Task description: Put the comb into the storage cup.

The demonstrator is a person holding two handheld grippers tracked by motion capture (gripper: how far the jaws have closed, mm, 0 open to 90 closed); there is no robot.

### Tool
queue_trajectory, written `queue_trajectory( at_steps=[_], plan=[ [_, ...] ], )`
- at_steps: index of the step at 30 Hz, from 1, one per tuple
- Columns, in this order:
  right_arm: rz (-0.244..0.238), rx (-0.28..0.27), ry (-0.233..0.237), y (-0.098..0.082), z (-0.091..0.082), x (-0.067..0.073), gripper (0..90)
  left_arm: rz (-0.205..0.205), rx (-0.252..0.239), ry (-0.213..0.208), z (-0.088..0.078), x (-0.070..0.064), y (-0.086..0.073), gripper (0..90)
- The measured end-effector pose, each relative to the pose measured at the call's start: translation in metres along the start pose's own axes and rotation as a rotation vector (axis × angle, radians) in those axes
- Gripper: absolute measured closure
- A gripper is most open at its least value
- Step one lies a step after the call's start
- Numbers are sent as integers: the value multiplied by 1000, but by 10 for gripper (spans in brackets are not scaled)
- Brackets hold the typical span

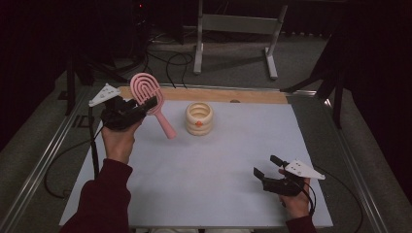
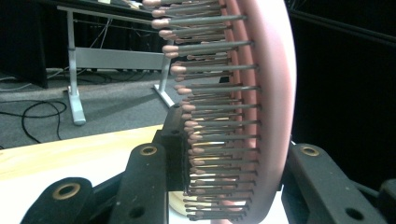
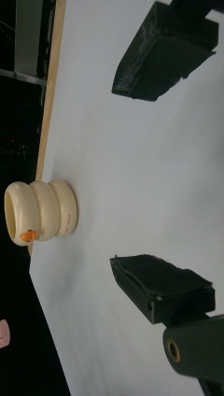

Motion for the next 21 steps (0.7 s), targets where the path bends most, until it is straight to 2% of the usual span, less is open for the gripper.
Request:
queue_trajectory(
  at_steps=[16, 21],
  plan=[
    [4, -3, -2, 0, 0, 0, 142, 24, 6, 3, 17, -4, 8, 640],
    [11, -1, -5, 1, 0, 0, 140, 19, 8, 1, 23, -4, 10, 641]
  ],
)
Point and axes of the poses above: each handheld gripper's, and its own axes: z roughly forward along the jaws, y roughly out of its top, x roughly to its left, the point moved 2 cm from there along z, roughly forward along the jaws, and after that the axes turned 14 degrees about -x, right-handed, at the moved point
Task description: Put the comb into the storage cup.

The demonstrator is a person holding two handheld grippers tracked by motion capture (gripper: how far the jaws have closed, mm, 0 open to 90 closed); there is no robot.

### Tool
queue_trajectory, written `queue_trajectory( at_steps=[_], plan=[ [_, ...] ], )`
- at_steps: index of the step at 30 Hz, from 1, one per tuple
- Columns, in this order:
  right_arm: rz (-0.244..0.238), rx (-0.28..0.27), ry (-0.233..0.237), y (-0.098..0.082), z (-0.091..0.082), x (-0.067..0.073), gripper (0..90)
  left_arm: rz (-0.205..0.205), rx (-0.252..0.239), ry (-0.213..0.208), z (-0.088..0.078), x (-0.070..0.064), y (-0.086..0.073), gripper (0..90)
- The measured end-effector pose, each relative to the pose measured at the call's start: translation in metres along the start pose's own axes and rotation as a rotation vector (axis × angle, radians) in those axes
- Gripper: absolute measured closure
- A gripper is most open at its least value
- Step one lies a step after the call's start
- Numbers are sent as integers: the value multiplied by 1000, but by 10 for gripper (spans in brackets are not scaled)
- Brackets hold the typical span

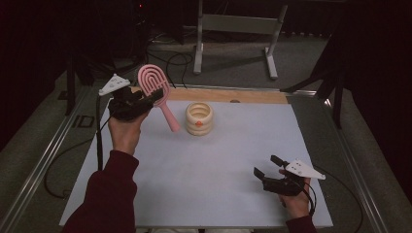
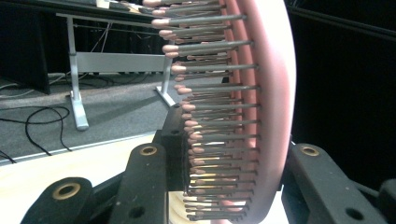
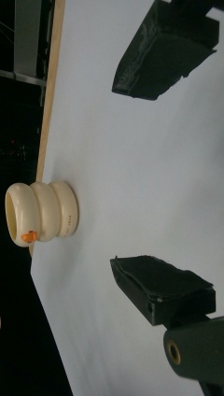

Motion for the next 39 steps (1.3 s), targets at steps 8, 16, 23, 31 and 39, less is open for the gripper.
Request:
queue_trajectory(
  at_steps=[8, 16, 23, 31, 39],
  plan=[
    [-12, 2, -24, 1, 0, 0, 130, 0, 0, 4, 5, -1, 4, 640],
    [-17, 3, -19, 1, 0, 1, 123, 9, -3, 11, 9, 0, 10, 641],
    [-18, 3, -22, 1, 0, 1, 123, 16, -1, 21, 13, 0, 13, 641],
    [-18, 3, -22, 2, 0, 2, 124, 32, 9, 27, 21, -2, 15, 641],
    [-18, 2, -23, 2, -1, 2, 125, 32, 14, 41, 29, 0, 14, 641]
  ],
)
Point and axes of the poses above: each handheld gripper's, and its own axes: z roughly forward along the jaws, y roughly out of its top, x roughly to its left, the point moved 2 cm from there along z, roughly forward along the jaws, and after that the axes turned 14 degrees about -x, right-handed, at the moved point
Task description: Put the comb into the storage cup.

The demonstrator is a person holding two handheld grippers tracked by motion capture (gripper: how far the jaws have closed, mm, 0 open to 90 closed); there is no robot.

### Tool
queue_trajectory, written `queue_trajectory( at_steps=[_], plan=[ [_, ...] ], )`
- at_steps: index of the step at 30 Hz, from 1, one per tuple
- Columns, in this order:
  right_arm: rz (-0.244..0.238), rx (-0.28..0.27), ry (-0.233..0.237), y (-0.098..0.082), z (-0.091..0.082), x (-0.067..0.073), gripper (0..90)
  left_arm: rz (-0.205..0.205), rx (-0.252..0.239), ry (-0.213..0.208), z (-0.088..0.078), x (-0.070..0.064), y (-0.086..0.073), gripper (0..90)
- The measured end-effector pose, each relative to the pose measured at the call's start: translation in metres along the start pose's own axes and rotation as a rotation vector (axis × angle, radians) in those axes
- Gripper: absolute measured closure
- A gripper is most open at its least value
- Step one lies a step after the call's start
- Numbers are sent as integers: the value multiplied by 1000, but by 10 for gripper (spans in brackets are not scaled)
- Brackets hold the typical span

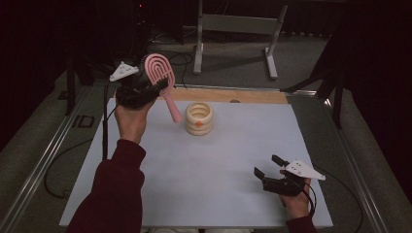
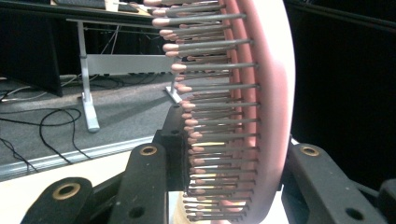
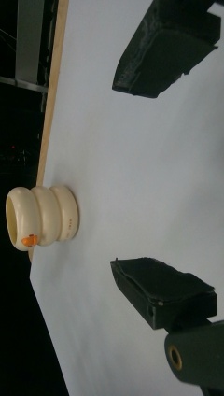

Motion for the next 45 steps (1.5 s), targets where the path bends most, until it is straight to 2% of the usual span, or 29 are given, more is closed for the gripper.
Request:
queue_trajectory(
  at_steps=[20, 32, 45],
  plan=[
    [7, -6, 6, 0, 0, 0, 126, -4, -7, 10, 17, -3, 4, 640],
    [16, -12, 5, 1, -1, 0, 127, 28, 5, 15, 28, -8, 7, 641],
    [22, -14, 17, 2, 2, 3, 128, 15, -4, 32, 39, -6, 2, 641]
  ],
)
Point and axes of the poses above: each handheld gripper's, and its own axes: z roughly forward along the jaws, y roughly out of its top, x roughly to its left, the point moved 2 cm from there along z, roughly forward along the jaws, and after that the axes turned 14 degrees about -x, right-handed, at the moved point
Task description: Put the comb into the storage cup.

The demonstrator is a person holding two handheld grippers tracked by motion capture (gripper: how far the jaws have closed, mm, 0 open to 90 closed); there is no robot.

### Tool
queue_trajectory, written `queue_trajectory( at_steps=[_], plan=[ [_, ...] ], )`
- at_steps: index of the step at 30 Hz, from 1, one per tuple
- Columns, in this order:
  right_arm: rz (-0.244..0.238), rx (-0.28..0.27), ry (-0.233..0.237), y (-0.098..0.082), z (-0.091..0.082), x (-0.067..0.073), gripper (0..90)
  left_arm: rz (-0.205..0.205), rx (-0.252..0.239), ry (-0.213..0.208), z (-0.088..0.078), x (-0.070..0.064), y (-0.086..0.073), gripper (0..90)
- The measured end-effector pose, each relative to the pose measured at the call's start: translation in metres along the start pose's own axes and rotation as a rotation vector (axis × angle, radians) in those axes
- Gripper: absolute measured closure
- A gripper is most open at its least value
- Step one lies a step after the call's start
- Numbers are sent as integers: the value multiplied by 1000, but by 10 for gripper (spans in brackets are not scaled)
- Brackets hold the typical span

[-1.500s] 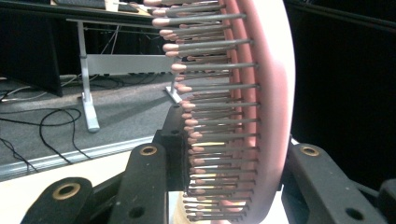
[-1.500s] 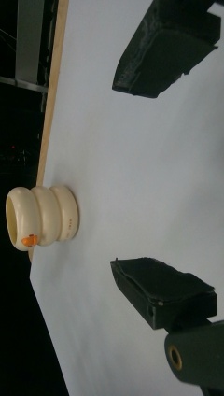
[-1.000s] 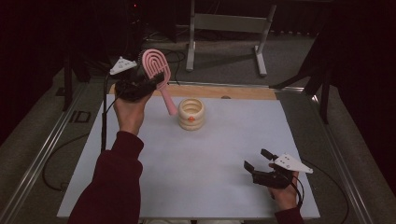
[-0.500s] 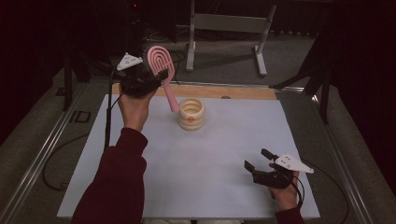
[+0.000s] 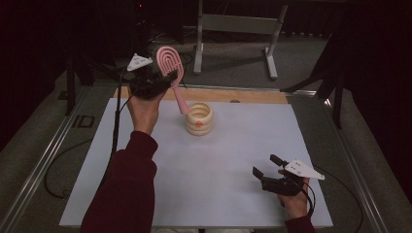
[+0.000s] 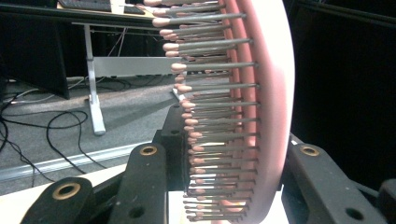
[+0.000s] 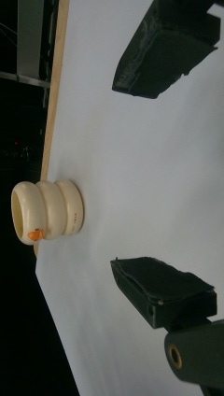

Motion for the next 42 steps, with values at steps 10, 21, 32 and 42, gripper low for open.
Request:
queue_trajectory(
  at_steps=[10, 21, 32, 42],
  plan=[
    [0, -6, 2, 1, 0, 0, 128, 14, -9, 12, 8, -6, -4, 641],
    [0, -7, 5, 1, 0, 2, 129, 32, 0, 4, 20, -15, -7, 641],
    [5, -5, 5, 1, 1, 2, 132, 46, 14, 4, 31, -21, -17, 641],
    [8, -11, 6, 1, 0, 2, 133, 37, 5, 12, 37, -21, -20, 641]
  ],
)
Point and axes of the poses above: each handheld gripper's, and its own axes: z roughly forward along the jaws, y roughly out of its top, x roughly to its left, the point moved 2 cm from there along z, roughly forward along the jaws, and after that the axes turned 14 degrees about -x, right-handed, at the moved point
